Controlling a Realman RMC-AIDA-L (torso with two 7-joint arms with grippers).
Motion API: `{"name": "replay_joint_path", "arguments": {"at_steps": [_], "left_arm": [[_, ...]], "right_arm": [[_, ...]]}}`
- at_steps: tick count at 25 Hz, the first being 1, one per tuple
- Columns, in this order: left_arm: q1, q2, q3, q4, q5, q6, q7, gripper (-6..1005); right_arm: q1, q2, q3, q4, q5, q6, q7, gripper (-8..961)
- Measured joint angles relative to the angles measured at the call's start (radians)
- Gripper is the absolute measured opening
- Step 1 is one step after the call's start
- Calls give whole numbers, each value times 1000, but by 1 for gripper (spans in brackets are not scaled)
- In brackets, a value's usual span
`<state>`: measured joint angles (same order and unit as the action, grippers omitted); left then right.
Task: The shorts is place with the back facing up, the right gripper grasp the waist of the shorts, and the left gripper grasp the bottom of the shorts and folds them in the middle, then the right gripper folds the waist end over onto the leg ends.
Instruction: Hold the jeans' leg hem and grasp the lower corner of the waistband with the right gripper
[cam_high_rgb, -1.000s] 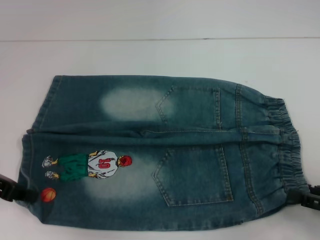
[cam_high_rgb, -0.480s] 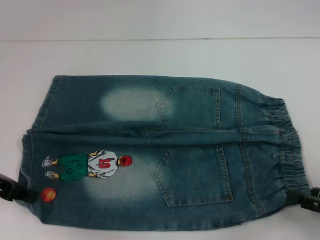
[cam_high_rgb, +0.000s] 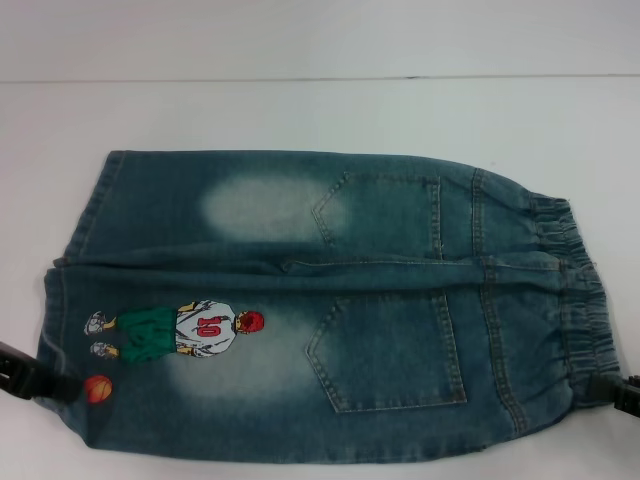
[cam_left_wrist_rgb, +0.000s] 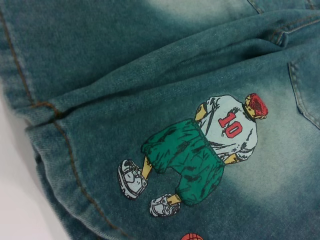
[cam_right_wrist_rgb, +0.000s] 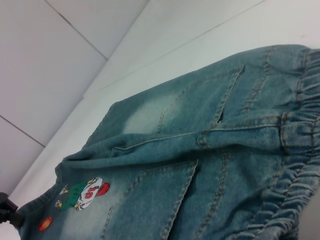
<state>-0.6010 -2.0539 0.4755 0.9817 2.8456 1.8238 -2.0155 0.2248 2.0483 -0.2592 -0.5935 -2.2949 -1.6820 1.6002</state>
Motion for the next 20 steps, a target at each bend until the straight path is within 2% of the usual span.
{"name": "replay_joint_path", "arguments": {"at_steps": [11, 20], "left_arm": [[0, -1, -2, 0, 0, -1, 1, 60], [11, 1, -10, 0, -45, -2, 3, 60]], "right_arm": [[7, -8, 0, -2, -1, 3, 12, 71], [10, -10, 0, -2, 2, 0, 11, 55]]}}
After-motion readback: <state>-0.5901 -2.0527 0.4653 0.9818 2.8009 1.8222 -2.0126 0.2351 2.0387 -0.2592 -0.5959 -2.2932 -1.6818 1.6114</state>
